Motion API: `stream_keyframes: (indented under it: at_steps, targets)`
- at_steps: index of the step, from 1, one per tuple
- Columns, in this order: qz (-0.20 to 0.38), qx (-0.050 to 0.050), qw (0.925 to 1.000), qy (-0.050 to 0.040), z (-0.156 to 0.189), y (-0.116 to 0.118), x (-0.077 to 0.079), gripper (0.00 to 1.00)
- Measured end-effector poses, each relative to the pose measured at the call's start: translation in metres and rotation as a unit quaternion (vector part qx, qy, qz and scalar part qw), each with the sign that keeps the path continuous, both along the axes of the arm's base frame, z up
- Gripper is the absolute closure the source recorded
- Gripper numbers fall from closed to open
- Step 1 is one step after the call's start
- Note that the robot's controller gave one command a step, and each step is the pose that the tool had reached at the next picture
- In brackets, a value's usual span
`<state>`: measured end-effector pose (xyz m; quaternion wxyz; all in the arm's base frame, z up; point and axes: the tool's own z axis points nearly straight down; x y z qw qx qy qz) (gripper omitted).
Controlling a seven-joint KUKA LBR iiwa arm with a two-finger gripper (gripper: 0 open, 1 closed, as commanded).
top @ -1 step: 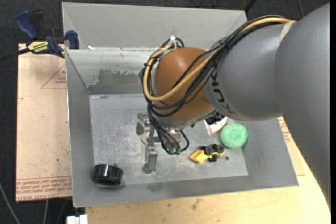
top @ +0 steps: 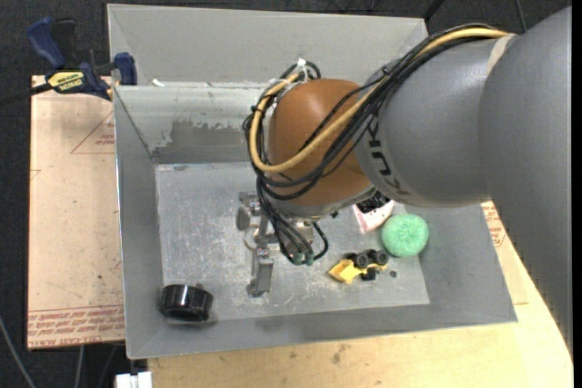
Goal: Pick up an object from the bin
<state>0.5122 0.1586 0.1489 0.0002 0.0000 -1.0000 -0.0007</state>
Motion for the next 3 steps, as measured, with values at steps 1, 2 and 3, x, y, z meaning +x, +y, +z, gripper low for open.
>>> stream_keyframes:
  at_steps: [1, 2, 3]
  targets:
    - [0.060, 0.001, 0.9982, -0.0050, -0.023, -0.008, -0.003, 0.00]
    - [0.125, 0.000, 0.9922, -0.0025, -0.066, -0.030, -0.023, 0.00]
    - [-0.028, 0.000, 0.9996, -0.0007, -0.079, 0.016, -0.021, 1.00]
